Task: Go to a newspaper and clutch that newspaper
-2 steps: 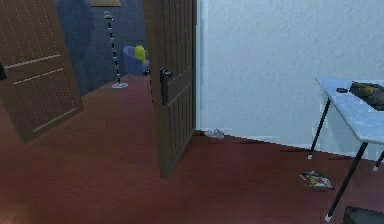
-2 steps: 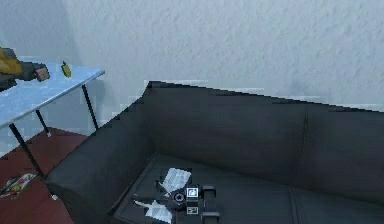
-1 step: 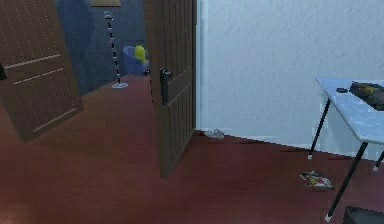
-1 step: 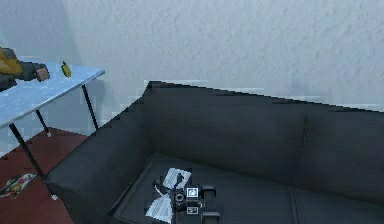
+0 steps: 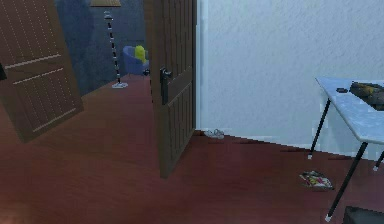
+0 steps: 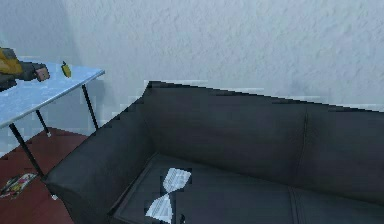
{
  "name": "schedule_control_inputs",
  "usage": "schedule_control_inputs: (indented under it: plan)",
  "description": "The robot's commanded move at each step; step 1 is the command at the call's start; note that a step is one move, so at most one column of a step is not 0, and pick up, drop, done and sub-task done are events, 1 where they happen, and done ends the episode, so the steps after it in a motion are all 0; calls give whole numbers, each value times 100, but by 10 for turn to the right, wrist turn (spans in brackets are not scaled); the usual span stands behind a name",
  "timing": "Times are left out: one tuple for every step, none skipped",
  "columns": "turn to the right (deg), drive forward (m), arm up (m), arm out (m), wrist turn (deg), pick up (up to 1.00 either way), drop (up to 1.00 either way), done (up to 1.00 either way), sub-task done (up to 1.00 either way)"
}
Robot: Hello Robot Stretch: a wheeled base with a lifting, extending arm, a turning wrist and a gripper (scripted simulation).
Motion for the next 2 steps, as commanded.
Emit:
schedule_control_inputs:
  plan:
    - [0, 0, 0, 0, 0, 100, 0, 0, 0]
    - [0, 0, 10, 0, 0, 0, 0, 0, 0]
